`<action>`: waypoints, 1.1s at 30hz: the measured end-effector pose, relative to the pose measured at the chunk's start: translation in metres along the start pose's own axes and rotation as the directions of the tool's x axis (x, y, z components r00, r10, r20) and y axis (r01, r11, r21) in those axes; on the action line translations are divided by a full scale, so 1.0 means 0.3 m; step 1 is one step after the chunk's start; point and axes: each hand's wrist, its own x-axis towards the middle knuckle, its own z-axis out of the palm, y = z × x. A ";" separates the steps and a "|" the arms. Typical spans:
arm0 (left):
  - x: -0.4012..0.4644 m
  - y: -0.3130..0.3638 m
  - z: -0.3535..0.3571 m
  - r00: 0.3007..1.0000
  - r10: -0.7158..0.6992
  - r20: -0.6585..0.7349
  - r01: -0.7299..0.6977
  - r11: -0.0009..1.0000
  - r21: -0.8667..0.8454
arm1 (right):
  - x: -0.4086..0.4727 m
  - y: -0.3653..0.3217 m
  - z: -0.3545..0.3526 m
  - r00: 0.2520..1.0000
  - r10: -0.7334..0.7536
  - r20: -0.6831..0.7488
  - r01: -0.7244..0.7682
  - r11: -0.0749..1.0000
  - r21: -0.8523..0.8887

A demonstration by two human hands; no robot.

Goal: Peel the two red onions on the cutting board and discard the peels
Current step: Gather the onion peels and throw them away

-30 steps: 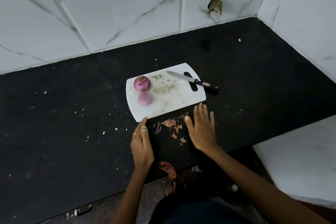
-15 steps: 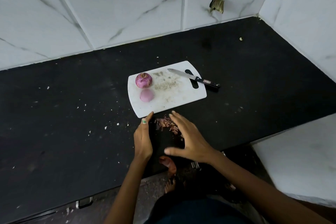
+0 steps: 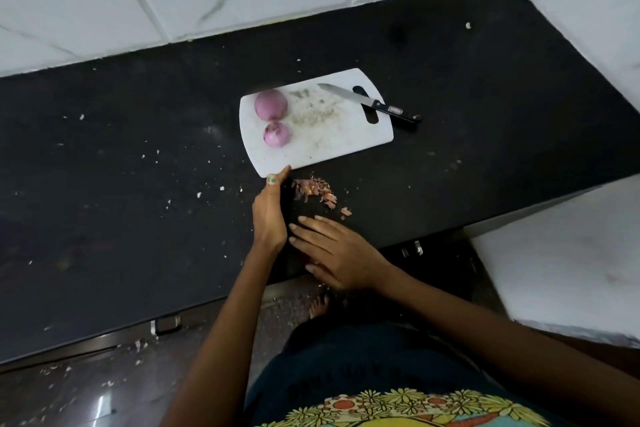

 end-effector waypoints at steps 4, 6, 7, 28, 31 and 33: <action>0.004 -0.001 -0.003 1.000 -0.025 0.010 0.025 1.000 -0.013 | 0.020 0.038 0.028 0.984 0.098 0.149 -0.067 0.978 -0.199; 0.003 0.000 -0.004 1.000 -0.018 0.012 0.018 1.000 0.001 | 0.051 0.068 0.022 0.969 0.166 0.183 -0.124 0.968 -0.219; 0.002 -0.001 -0.004 1.000 -0.008 0.012 0.008 1.000 0.013 | 0.069 0.086 0.015 0.961 0.198 0.191 -0.155 0.963 -0.220; -0.065 -0.005 0.119 0.952 0.077 0.297 -0.183 0.920 0.347 | 0.097 0.104 -0.015 0.698 0.707 0.116 -0.716 0.681 0.154; -0.059 -0.005 0.123 0.996 0.044 0.079 -0.045 0.999 0.008 | 0.123 0.118 -0.017 0.753 0.648 0.116 -0.657 0.729 0.191; -0.055 -0.006 0.114 0.994 0.033 -0.105 -0.050 0.985 -0.162 | 0.139 0.126 -0.012 0.785 0.611 0.105 -0.618 0.761 0.195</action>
